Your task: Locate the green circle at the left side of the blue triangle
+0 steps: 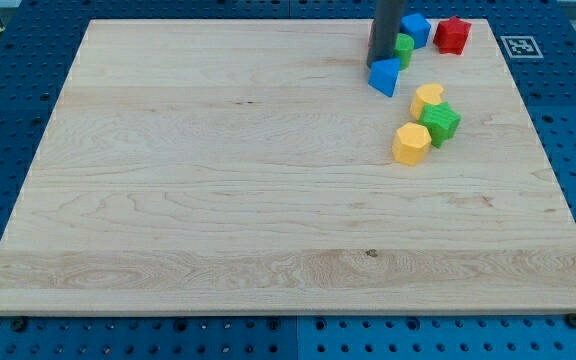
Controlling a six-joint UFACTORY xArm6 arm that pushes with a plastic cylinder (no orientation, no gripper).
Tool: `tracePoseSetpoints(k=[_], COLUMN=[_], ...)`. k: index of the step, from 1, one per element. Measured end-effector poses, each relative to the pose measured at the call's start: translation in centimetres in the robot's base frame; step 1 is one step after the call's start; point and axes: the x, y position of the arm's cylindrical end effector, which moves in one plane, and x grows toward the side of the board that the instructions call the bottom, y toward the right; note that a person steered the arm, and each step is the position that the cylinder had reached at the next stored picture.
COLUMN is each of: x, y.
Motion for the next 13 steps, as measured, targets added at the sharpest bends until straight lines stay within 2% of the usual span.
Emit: tracePoseSetpoints(k=[4,6,8,9,10,12,13], x=[4.7,0.3,-0.3,-3.2,-4.2,-0.6,-0.5], y=[0.9,1.7,9.0,9.2,6.6,-5.6,-5.9])
